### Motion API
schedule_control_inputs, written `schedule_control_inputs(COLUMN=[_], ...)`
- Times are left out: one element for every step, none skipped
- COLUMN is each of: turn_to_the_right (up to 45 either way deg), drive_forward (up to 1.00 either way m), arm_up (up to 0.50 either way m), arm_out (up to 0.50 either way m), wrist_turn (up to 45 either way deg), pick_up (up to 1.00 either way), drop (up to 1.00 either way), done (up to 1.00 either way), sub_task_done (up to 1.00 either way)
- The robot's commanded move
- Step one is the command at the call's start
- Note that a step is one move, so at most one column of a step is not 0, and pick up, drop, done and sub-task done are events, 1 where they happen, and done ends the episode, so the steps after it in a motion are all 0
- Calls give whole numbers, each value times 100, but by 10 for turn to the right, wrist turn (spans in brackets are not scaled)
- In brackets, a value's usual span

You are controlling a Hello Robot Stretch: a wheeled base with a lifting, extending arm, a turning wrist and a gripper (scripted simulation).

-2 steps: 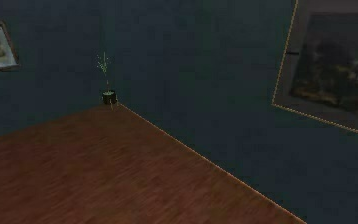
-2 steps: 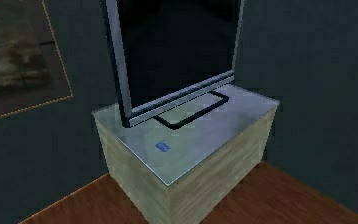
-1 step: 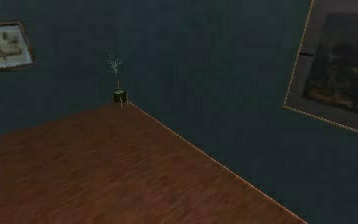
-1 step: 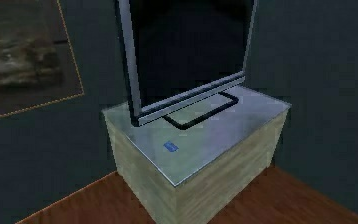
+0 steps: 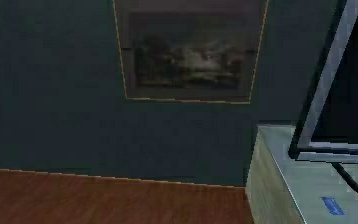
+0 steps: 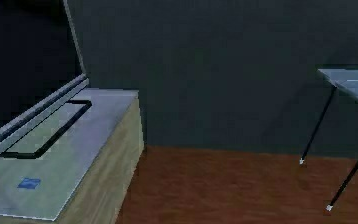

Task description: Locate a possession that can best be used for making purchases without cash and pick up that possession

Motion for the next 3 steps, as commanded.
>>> schedule_control_inputs(turn_to_the_right=[450, 180, 0], drive_forward=[0, 0, 25], arm_up=[0, 0, 0], arm_out=[0, 0, 0], wrist_turn=[0, 0, 0], pick_up=[0, 0, 0], drop=[0, 0, 0], done=[0, 0, 0], sub_task_done=[0, 0, 0])
